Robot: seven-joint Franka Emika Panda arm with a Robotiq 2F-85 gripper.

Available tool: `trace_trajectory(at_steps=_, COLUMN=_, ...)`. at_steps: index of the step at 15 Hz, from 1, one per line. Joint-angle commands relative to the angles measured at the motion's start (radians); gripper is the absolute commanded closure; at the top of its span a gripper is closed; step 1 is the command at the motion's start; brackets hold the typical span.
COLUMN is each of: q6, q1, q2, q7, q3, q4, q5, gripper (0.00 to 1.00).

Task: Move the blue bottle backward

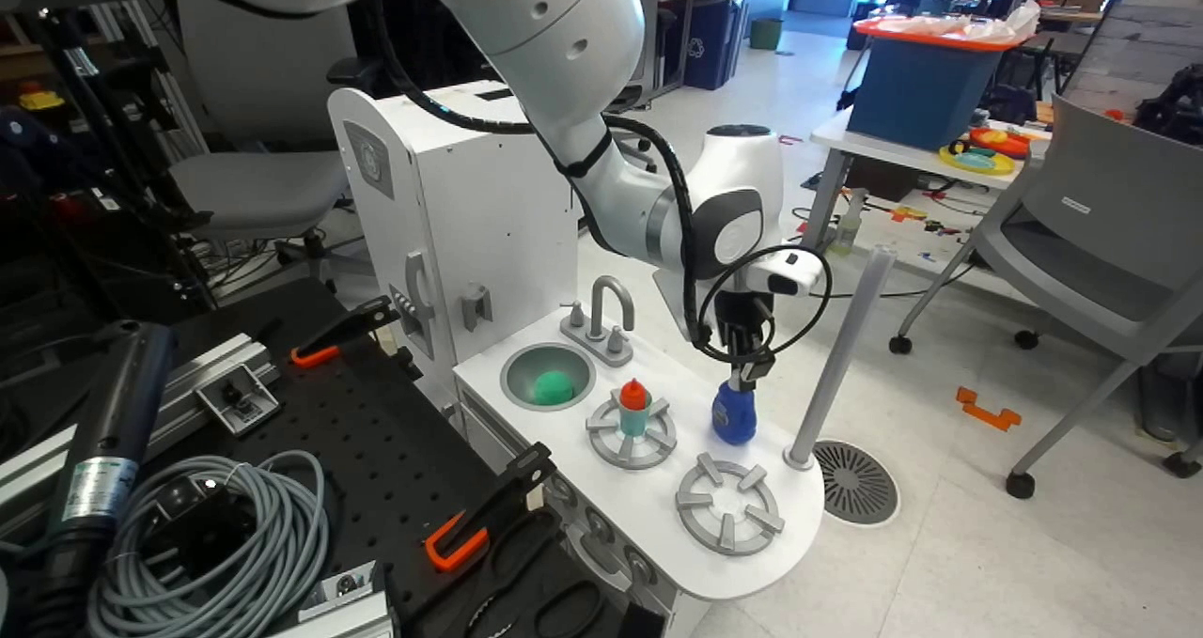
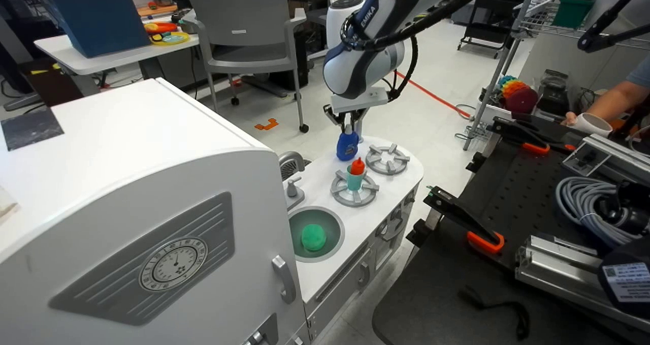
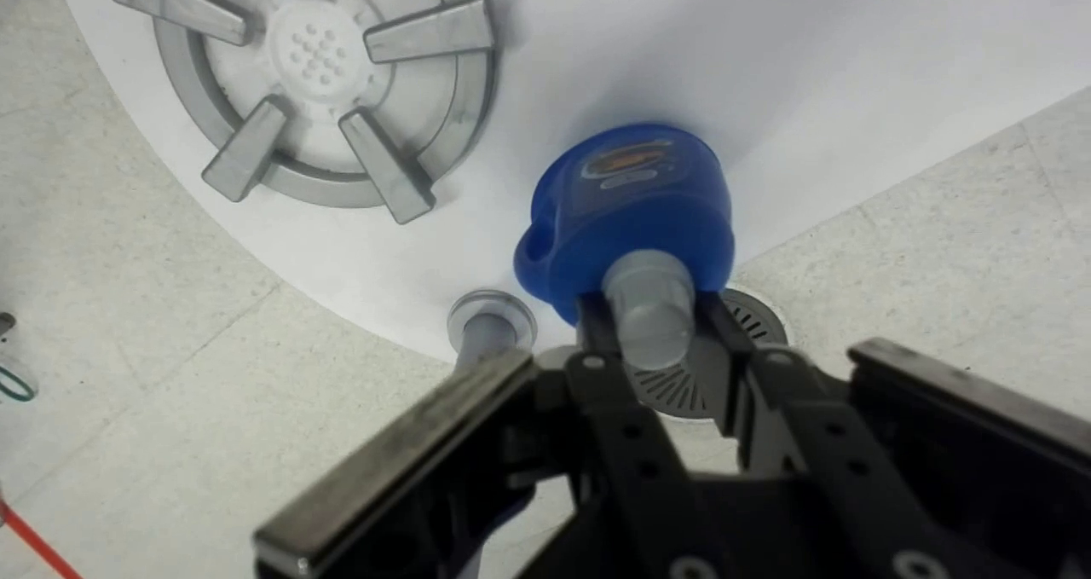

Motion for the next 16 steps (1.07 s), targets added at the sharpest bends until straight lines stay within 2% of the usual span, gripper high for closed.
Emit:
trace_trajectory(at_steps=1, q6=-0.056, q1=-0.035, q2=0.014, q7=-0.026, q3=0.046, q4=0.052, q5=0.032, gripper=0.48)
trace_trajectory(at_steps=2, q6=-0.061, q1=-0.040, q2=0.006, q7=-0.029, q3=0.053, q4=0.045, q5=0.032, gripper=0.47)
trace_trajectory(at_steps=5, q6=-0.070, q1=-0.050, q2=-0.015, q7=-0.031, q3=0.071, q4=0.023, q5=0.039, gripper=0.25)
trace_trajectory(at_steps=8, q6=-0.074, q1=-0.054, q2=-0.082, q7=-0.031, q3=0.094, q4=-0.062, q5=0.033, gripper=0.04)
trace_trajectory(at_steps=9, q6=-0.074, q1=-0.055, q2=-0.104, q7=-0.036, q3=0.101, q4=-0.091, q5=0.031, gripper=0.01)
trace_trajectory(at_steps=11, q6=-0.132, q1=-0.057, q2=-0.188, q7=-0.078, q3=0.126, q4=-0.201, q5=0.023, gripper=0.00)
trace_trajectory(at_steps=12, q6=-0.174, q1=-0.045, q2=-0.232, q7=-0.073, q3=0.115, q4=-0.269, q5=0.018, gripper=0.00)
trace_trajectory(at_steps=13, q6=-0.119, q1=-0.031, q2=-0.103, q7=-0.046, q3=0.085, q4=-0.105, q5=0.028, gripper=0.00)
trace_trajectory(at_steps=16, q6=-0.157, q1=-0.030, q2=-0.183, q7=-0.059, q3=0.094, q4=-0.211, q5=0.028, gripper=0.00)
